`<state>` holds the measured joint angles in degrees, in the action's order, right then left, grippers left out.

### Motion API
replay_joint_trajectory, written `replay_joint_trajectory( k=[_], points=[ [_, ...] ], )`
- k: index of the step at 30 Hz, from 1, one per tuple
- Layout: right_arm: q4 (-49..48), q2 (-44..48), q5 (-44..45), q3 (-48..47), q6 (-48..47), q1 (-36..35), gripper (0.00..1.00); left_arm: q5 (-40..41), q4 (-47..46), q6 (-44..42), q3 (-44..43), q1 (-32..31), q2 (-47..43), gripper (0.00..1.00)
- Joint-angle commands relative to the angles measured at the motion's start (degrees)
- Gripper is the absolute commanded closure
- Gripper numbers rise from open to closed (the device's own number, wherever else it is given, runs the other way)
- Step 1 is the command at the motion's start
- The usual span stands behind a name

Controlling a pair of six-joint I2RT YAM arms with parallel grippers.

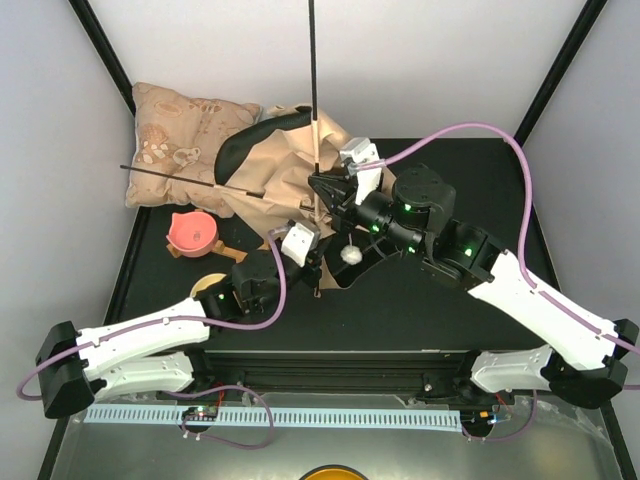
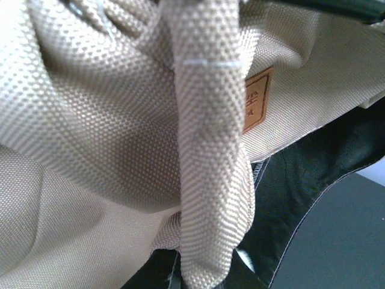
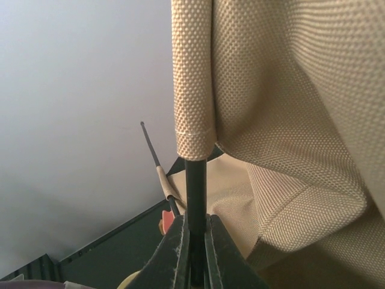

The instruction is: Set up the pet tent

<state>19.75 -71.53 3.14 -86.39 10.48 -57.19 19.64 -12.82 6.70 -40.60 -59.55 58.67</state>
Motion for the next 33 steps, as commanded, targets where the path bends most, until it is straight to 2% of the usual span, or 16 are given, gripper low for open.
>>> replay_joint_trajectory(
  k=[1,11,16,20,22,26,30,33],
  points=[
    [10.4,-1.6,-3.6,6.3,1.5,-0.7,0.99,1.0,-13.8,1.2,-1.6,1.5,-4.7,0.98],
    [8.3,0.0,-5.8,13.6,0.1,-0.7,0.99,-0.4,-14.2,1.2,-1.4,2.6,-5.2,0.98],
    [9.4,-1.2,-6.0,13.7,-1.1,-0.7,0.99,-3.0,-14.2,1.3,-1.2,4.1,-3.9,0.98],
    [9.5,1.4,-3.6,12.5,-1.6,-0.7,0.98,-6.3,-13.0,-2.2,-2.0,4.8,-3.8,0.98],
    [9.7,3.3,-2.5,11.5,-2.4,-0.7,0.91,-8.2,-12.0,-5.3,-2.5,5.0,-4.6,0.98],
    [11.3,6.6,-1.4,9.6,-3.0,-0.6,0.66,-10.8,-4.7,-11.5,-6.4,5.9,-5.6,0.98],
    [12.3,10.7,-0.3,10.0,-3.4,-0.6,0.59,-10.4,5.7,-13.4,-10.7,6.4,-5.4,0.98],
    [13.5,13.7,0.7,10.4,-4.1,-0.6,0.57,-10.2,10.5,-13.3,-12.0,6.7,-5.7,0.98]
  ],
)
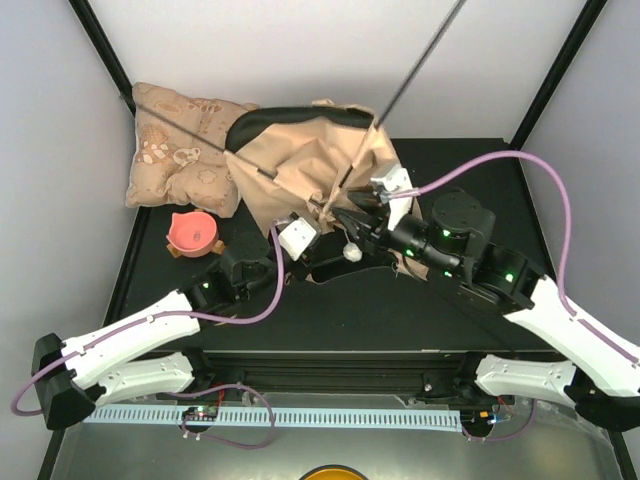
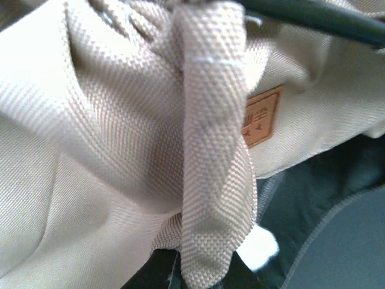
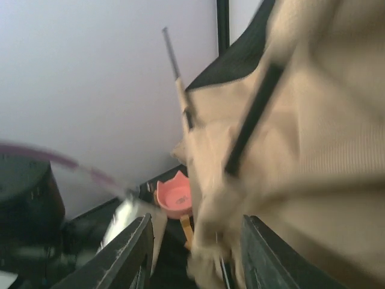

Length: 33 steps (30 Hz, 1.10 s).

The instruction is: Set up the pet tent

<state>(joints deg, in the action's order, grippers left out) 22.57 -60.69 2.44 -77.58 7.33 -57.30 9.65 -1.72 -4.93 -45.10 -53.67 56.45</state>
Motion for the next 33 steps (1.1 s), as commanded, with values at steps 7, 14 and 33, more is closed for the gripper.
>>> replay_joint_trajectory(
  k=[7,14,33],
  points=[
    [11.1,8.4,3.5,3.5,-0.9,-0.3,0.56,-1.2,8.7,-1.4,-10.1,3.2,-5.6,0.98],
    [9.4,11.1,4.2,6.9,0.1,0.4,0.56,-8.8,18.7,1.6,-13.9,9.6,-6.8,0.98],
    [12.9,8.9,-6.1,-1.9,-0.4,5.4,0.45,3.6,-5.5,2.4,-3.1,12.7,-5.4,0.98]
  ],
)
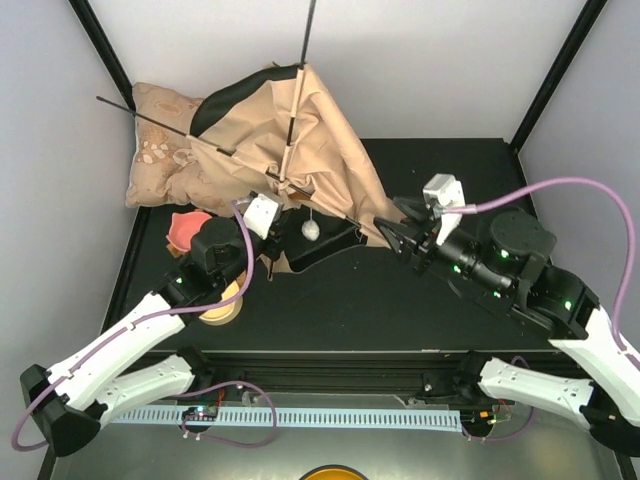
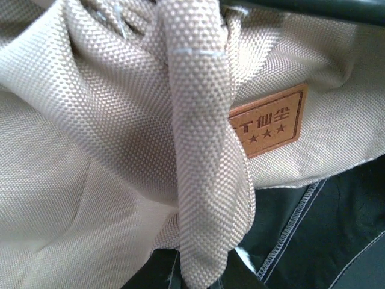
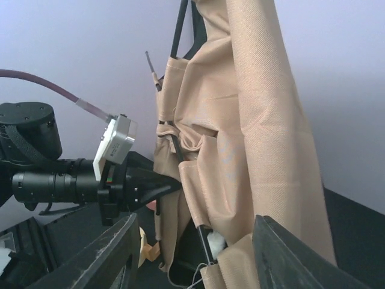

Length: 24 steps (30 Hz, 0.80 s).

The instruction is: Set up the pet tent

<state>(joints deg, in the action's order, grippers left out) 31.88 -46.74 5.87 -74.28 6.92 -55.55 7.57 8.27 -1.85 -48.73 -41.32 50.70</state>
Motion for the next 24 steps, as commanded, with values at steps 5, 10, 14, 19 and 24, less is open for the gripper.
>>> replay_joint_trajectory(
  k=[5,10,14,19,24],
  points=[
    [1.8,-9.0,-21.4,-8.0,3.7,12.6,0.45,7.8,-25.8,-2.5,2.3,0.2,2.1,0.98],
    [-2.1,-9.8,-25.8,-8.8,6.9,17.7,0.45,10.3,-39.5,-7.6,5.9,-2.3,4.1,0.99],
    [-7.0,-7.5,-25.9,-4.9,5.7,17.7,0.45,13.2,-47.8,-12.1,8.6,-4.7,6.8,0.98],
    [-12.4,-2.1,-26.2,3.1,4.0,17.7,0.4,13.5,-48.6,-8.1,11.1,-4.8,8.7,0.99],
    [-5.2,-4.5,-30.4,-0.1,1.7,17.7,0.34,13.2,-50.8,-4.6,15.7,-5.3,8.7,0.99]
  ],
)
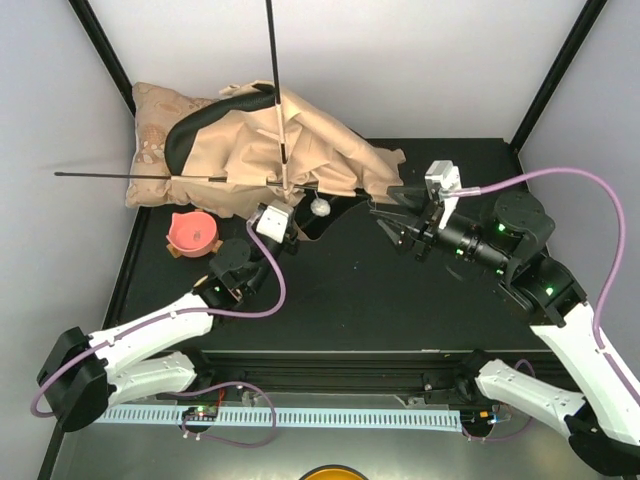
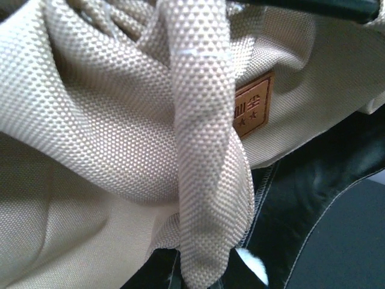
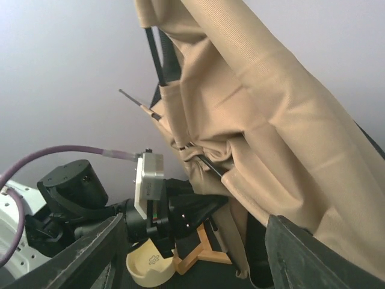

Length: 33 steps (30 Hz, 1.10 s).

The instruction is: Set up the pet tent

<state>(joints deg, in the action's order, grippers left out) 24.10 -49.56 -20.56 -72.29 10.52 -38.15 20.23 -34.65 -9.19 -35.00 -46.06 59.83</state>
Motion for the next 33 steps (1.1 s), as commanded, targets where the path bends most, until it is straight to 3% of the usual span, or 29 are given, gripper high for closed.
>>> replay_joint_trajectory(
  k=[1,3,5,6,11,14,19,23,28,33],
  points=[
    [2.9,-1.9,-4.8,-2.4,-1.9,0.3,0.32,0.5,-8.3,2.8,2.8,-0.6,-0.5,0.98],
    [2.5,-1.8,-5.3,-2.3,-0.8,0.3,0.26,0.5,-8.1,3.1,3.9,-0.7,-0.8,0.98],
    [3.3,-2.2,-3.5,-3.0,1.0,0.3,0.05,0.3,-7.4,3.4,4.6,-0.9,-1.2,0.98],
    [4.7,-2.9,-2.6,-4.0,1.3,0.3,0.01,0.0,-7.1,3.6,5.0,-0.9,-1.6,0.98],
    [11.6,-5.8,3.6,-8.7,3.7,0.3,0.0,-1.1,-5.0,4.7,6.4,-1.2,-3.7,0.98],
    [9.6,-4.4,5.8,-7.3,9.4,0.4,0.0,-1.0,-4.4,5.4,7.1,-1.4,-4.6,0.99],
    [0.5,-1.6,1.1,-1.5,19.3,0.3,0.0,-1.3,-4.3,6.3,8.1,-1.6,-5.6,0.98],
    [2.6,-3.7,-3.7,-3.6,14.7,0.3,0.0,-1.9,-3.3,6.6,8.2,-1.8,-6.3,0.99],
    [13.7,-7.8,0.5,-9.7,7.9,0.4,0.0,-2.5,-2.2,7.3,9.2,-1.9,-7.8,0.99],
    [4.4,-1.1,1.1,-1.2,5.9,0.3,0.0,-2.6,-1.8,7.7,9.9,-1.9,-8.5,0.98]
  ],
)
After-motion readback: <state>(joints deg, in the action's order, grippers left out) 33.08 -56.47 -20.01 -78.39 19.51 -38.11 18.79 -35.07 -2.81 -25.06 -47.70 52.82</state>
